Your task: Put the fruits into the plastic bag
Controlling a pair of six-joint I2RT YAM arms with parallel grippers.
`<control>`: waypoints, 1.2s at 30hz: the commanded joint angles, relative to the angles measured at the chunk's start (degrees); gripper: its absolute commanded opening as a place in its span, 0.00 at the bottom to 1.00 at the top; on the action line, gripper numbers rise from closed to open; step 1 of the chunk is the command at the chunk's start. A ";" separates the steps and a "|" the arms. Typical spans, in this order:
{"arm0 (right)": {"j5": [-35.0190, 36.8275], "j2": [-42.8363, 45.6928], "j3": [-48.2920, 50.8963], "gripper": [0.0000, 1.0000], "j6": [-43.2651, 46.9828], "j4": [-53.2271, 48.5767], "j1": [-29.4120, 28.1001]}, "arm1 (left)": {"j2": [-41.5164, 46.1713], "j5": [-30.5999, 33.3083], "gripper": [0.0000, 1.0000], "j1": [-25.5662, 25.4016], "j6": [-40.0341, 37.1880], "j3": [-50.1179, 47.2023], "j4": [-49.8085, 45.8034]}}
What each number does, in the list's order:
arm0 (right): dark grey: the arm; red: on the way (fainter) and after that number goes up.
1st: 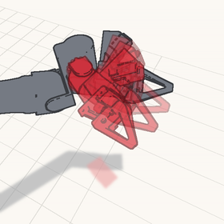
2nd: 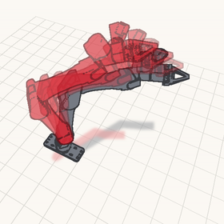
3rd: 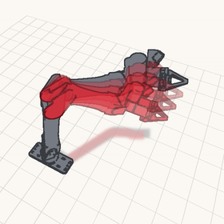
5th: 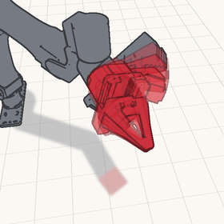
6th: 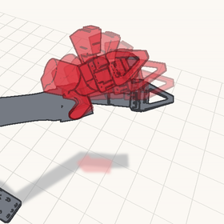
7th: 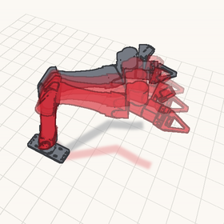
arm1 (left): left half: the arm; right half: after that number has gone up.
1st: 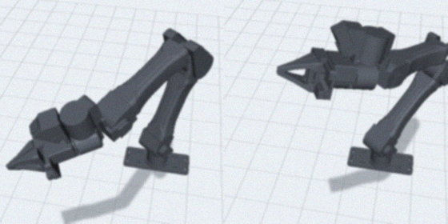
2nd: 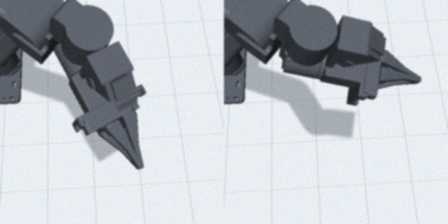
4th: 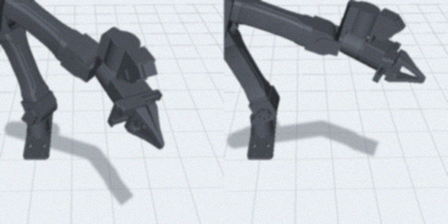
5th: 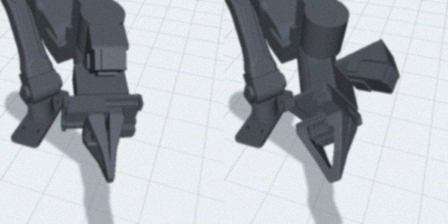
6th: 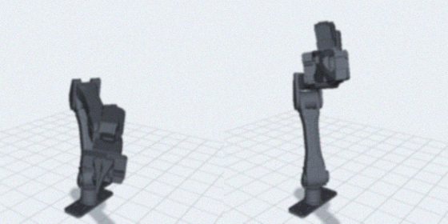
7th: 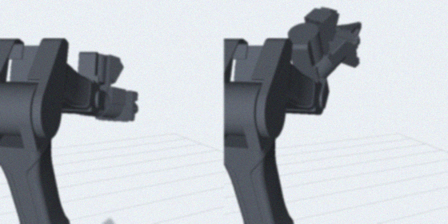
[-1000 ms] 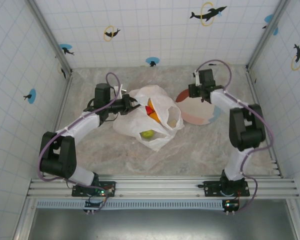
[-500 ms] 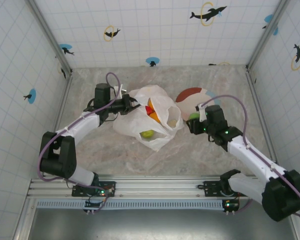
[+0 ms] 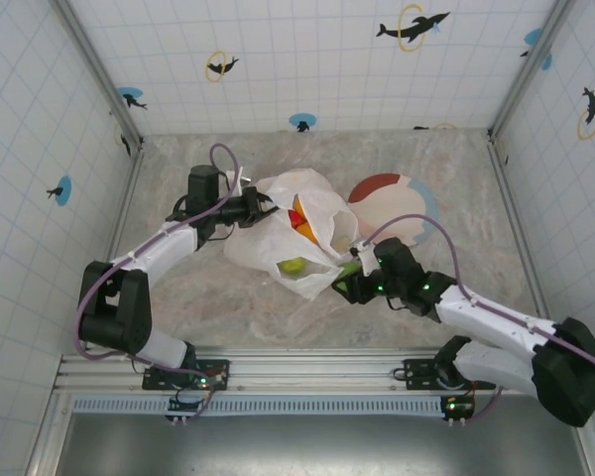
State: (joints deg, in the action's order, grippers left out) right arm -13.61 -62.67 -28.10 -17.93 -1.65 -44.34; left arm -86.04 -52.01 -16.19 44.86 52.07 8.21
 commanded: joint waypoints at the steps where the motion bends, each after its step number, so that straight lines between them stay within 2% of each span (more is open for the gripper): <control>1: -1.75 -3.53 -4.56 0.61 -0.39 10.27 -1.37 | 1.01 -0.20 0.00 0.11 -0.80 -0.57 0.54; 8: 4.41 -10.99 -7.06 0.62 0.20 22.60 -1.82 | 0.87 -0.58 0.00 0.11 -0.65 -0.44 0.67; 15: 12.41 -22.21 -9.36 0.63 1.10 32.93 -2.30 | 1.14 -0.86 0.00 0.06 -0.48 0.13 0.51; 24: 10.61 -32.94 -19.23 0.63 -0.88 38.48 -5.60 | 1.04 -0.90 0.00 0.14 -0.74 0.40 0.11; 36: 10.43 -45.82 -29.00 0.66 -3.33 40.70 -5.85 | 2.28 0.63 0.00 0.11 -0.48 0.55 0.57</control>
State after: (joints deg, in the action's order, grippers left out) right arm -3.44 -106.56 -54.39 -20.58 35.99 -50.19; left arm -85.71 -51.79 -16.19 44.88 52.07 8.19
